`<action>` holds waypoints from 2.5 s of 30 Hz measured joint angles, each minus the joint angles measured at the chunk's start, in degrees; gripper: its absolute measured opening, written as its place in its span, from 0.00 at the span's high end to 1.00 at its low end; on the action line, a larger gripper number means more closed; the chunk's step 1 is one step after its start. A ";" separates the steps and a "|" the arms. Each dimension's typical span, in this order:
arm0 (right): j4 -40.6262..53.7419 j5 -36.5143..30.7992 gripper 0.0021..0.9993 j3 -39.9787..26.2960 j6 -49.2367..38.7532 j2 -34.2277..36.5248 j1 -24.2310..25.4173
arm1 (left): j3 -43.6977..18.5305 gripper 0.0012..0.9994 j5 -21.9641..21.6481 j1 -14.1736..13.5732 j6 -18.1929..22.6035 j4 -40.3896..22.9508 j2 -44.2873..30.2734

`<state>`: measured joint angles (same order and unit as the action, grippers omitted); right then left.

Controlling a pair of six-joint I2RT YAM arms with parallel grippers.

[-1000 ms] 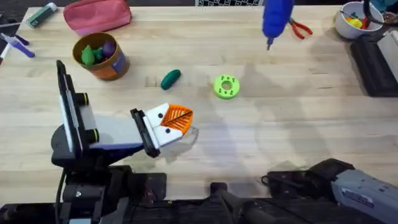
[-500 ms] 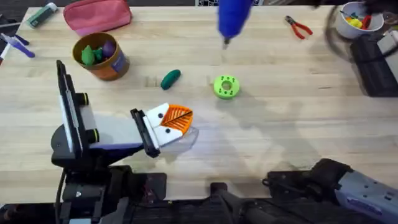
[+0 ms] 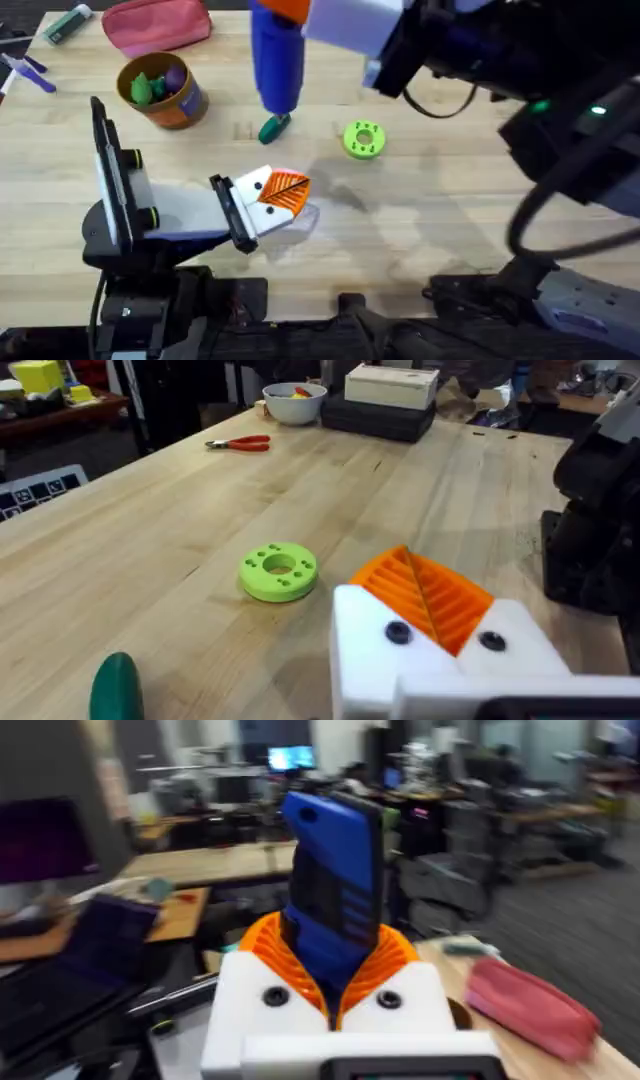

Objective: Pick up the gripper from the table and insert it into the empty holder that is missing its gripper. Then pick up a screw, insert it into the mounting hole, and use the screwdriver to tighten it. Finally, clean up the table by picking up the vegetable and placing it into the bucket.

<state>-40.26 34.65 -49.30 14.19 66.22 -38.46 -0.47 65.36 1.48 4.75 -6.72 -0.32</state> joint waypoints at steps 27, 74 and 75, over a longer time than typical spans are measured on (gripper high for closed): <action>-7.39 15.87 0.98 0.02 -1.22 7.40 -5.88 | 0.00 0.98 0.00 0.00 0.00 0.00 0.01; -9.69 20.35 0.98 0.02 -8.30 12.10 -7.13 | 0.00 0.98 0.00 0.00 0.00 0.00 0.00; -9.80 20.53 0.98 0.02 -8.30 12.12 -7.13 | 0.00 0.98 0.00 0.00 0.00 0.00 0.02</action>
<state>-50.06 55.18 -49.28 5.89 78.35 -45.58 -0.47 65.36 1.48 4.75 -6.72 -0.30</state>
